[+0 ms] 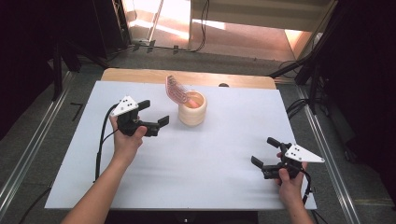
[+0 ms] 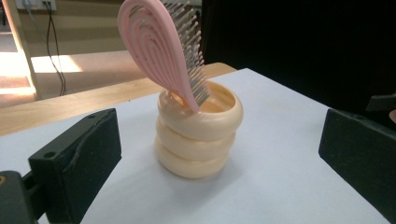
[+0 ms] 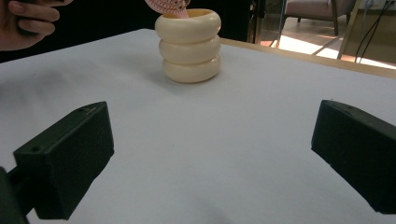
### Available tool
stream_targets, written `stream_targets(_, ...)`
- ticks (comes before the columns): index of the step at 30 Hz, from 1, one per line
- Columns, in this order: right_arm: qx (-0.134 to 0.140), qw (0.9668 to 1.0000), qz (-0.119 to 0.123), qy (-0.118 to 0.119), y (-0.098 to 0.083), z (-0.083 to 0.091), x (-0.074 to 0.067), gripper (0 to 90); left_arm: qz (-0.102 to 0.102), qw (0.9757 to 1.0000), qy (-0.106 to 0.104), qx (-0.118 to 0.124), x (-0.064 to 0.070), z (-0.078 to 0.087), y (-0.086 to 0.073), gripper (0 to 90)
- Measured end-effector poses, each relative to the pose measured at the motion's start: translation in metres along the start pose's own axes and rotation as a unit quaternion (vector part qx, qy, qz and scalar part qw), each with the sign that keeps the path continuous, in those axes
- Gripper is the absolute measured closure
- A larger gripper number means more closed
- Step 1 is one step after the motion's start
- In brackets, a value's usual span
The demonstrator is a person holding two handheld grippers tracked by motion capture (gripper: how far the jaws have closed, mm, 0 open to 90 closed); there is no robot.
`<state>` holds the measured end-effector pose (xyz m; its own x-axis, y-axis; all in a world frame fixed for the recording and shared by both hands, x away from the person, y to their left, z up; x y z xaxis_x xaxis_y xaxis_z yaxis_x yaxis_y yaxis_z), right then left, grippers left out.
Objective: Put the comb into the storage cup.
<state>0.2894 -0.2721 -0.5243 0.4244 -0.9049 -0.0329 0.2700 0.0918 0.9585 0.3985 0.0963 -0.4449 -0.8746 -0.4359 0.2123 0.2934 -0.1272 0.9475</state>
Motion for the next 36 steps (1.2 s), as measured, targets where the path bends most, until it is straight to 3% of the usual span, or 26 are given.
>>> stream_targets(19, -0.005, 1.0, -0.003, 0.0, -0.002, -0.002, -0.001, 0.0, 0.01, 0.9999, 0.006, 0.002, 0.004, 0.033, -0.03, 0.0)
stream_targets(36, -0.009, 1.0, -0.001, -0.001, -0.003, -0.004, -0.003, 0.0, -0.006, 0.9998, 0.019, -0.002, 0.01, 0.058, -0.05, 0.0)
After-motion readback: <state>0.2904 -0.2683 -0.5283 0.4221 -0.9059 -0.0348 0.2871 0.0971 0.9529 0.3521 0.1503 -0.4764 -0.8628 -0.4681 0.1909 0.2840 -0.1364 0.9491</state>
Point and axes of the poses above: each handheld gripper's, and its own axes: z roughly backward along the jaws, y roughly out of its top, x roughly to its right, the point moved 8 cm from there along -z, roughly forward along the jaws, and after that the axes turned 15 degrees about -y, right-handed, at the moved point
